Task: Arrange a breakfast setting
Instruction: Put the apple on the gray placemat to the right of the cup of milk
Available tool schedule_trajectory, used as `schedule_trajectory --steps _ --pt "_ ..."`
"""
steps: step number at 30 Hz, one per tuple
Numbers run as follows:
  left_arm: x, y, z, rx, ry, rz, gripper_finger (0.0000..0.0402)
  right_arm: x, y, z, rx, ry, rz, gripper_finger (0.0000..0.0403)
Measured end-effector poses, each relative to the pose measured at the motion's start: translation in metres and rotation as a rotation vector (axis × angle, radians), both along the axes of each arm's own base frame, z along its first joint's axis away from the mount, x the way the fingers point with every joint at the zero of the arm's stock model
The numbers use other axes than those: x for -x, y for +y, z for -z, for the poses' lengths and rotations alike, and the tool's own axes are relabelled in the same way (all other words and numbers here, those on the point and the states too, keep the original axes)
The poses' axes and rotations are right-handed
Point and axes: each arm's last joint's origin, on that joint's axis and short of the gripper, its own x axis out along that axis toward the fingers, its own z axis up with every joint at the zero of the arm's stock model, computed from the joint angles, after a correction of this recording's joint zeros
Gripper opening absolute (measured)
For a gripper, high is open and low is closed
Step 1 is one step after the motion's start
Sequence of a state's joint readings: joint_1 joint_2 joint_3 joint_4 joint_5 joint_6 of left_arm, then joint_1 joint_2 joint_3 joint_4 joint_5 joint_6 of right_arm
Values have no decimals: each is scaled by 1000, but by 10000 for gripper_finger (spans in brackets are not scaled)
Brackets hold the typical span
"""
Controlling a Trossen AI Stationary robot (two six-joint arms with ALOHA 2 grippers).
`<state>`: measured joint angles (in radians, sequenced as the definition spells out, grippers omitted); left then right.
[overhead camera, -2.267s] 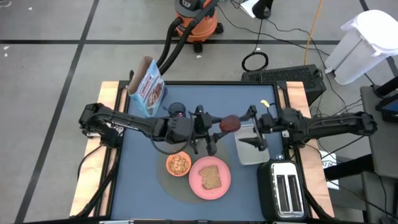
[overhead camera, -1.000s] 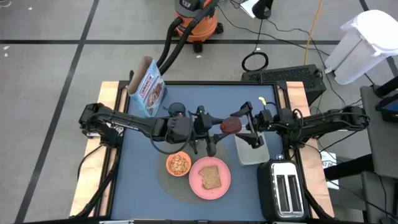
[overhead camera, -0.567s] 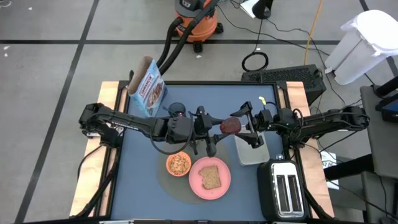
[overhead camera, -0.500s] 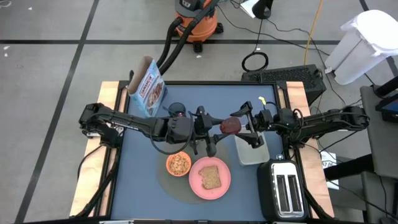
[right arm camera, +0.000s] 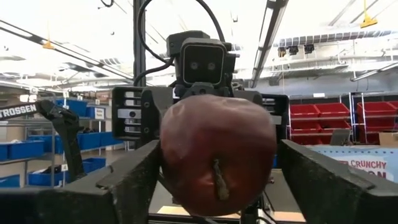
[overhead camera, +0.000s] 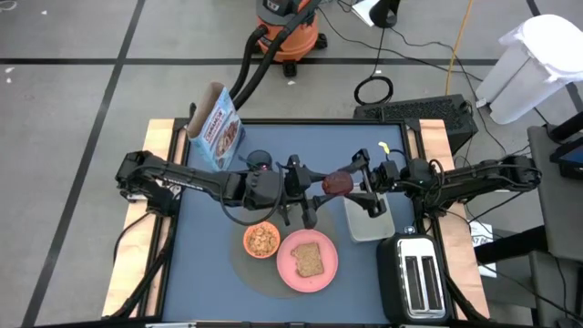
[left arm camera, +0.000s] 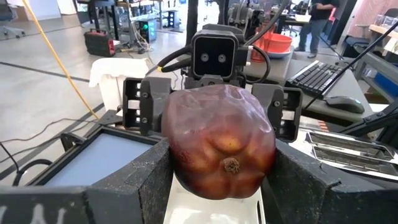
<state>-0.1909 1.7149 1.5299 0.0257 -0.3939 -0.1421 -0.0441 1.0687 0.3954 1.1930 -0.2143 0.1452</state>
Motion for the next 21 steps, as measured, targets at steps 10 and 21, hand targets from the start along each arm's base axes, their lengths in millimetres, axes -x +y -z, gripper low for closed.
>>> schedule_trajectory --steps 10,21 --pt "0 0 0 -7 2 -3 230 0 1 0 2 3 -26 238" --pt "0 0 0 -7 3 -2 230 0 1 1 -1 14 -28 235"
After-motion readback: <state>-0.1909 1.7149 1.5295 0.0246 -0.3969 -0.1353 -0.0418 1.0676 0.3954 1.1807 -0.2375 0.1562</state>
